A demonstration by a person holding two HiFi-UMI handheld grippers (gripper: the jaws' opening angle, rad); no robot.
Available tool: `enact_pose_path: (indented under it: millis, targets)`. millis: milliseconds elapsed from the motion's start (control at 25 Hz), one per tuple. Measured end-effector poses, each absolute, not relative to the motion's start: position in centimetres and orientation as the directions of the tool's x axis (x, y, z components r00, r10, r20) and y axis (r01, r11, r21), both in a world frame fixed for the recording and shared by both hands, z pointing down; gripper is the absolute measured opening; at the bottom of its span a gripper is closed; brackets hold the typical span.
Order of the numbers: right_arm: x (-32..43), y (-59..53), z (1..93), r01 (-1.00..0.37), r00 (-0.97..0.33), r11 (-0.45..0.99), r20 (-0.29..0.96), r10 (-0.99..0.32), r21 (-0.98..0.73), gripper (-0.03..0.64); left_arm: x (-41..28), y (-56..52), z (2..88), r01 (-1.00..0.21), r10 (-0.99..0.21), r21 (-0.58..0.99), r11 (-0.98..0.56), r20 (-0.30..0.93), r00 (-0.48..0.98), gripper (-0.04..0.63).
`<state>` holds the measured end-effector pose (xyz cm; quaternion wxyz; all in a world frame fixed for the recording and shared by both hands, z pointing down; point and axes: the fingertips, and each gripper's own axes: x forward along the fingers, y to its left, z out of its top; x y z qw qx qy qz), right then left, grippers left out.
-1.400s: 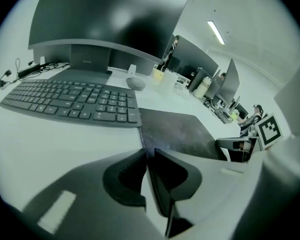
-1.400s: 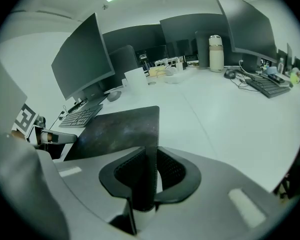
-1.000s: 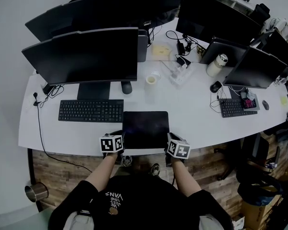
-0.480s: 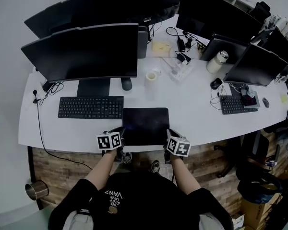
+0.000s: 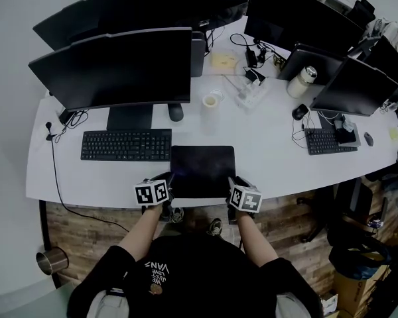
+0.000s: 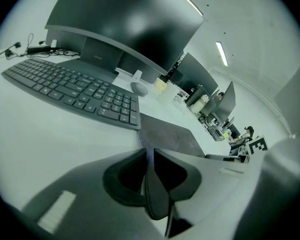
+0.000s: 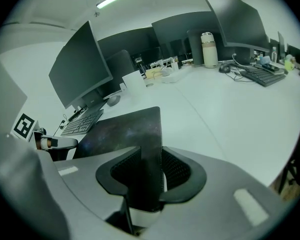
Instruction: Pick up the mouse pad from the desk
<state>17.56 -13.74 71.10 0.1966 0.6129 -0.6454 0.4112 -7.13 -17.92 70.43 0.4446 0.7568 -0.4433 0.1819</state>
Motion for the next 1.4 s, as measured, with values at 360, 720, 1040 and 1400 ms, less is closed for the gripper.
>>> enact_pose_path:
  millis: [360, 720, 1040, 1400]
  targets:
    - [18.6, -13.6, 71.6, -0.93, -0.159, -0.173, 0.782, -0.602, -0.323, 0.043, -6.6, -17.8, 70.5, -0.834, -0.512, 0.506, -0.22, 0.668, 0.54, 0.043]
    - [18.5, -13.6, 70.4, -0.869, -0.219, -0.194, 0.705, -0.675, -0.456, 0.014, -6.4, -17.8, 70.3, -0.828, -0.51, 0.519, -0.213, 0.664, 0.547, 0.043]
    - [17.5, -13.8, 68.8, -0.85, -0.259, -0.152, 0.651, -0.714, -0.505, 0.012, -7.0, -17.9, 70.7, -0.85, -0.521, 0.496, -0.179, 0.685, 0.51, 0.005]
    - [17.0, -13.8, 66.9, -0.812, -0.287, -0.13, 0.582, -0.761, -0.569, 0.011, -7.2, -17.9, 69.8, -0.83, -0.547, 0.53, -0.172, 0.649, 0.528, 0.0]
